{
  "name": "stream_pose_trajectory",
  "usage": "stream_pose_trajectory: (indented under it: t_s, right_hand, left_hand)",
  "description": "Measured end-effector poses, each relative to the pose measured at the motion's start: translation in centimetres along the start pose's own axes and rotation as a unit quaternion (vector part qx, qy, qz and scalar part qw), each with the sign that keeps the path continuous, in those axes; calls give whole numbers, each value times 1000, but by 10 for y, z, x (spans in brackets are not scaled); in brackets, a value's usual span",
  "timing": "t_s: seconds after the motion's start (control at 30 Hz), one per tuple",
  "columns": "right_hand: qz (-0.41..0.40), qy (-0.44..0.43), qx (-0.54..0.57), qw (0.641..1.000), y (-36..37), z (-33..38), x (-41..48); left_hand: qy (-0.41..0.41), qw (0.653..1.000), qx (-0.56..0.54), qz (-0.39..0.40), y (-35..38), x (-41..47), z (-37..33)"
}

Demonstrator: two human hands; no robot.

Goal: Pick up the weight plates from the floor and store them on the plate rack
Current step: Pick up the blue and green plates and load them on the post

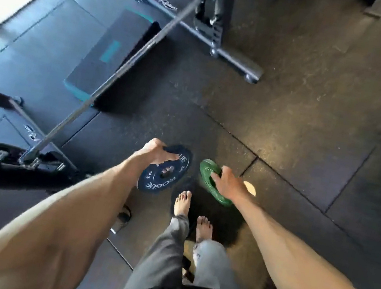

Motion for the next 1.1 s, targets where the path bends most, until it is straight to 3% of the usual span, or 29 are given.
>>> stream_pose_trajectory:
  t_s: [0.2,0.4,0.8,0.9,1.1]
  right_hand:
    - [69,-158,-104,980,19,123,-46]
    - [161,-278,-247,914,90,223,-91]
    - [330,-411,-414,742,351,314,-219]
    - [345,-433,-457,696,424,329,-258]
    - [374,-442,-506,639,561,348,-322]
  left_hand:
    - [-58,988,-121,-71,-42,-89,82]
    - [-147,952,-238,-123,-32,-165,199]
    - [-297,789,-503,-191,89,-332,430]
    - [-296,773,-527,-193,110,-373,492]
    - [-263,762,-561,-187,141,-441,618]
Point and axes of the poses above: each hand's wrist, its own x-axis towards the middle knuckle, its own y-axis out of the palm, z = x × y, the point moved 3 cm from there along x, towards the middle knuckle, and after that the axes turned 14 degrees about x, right-handed, at the moved point
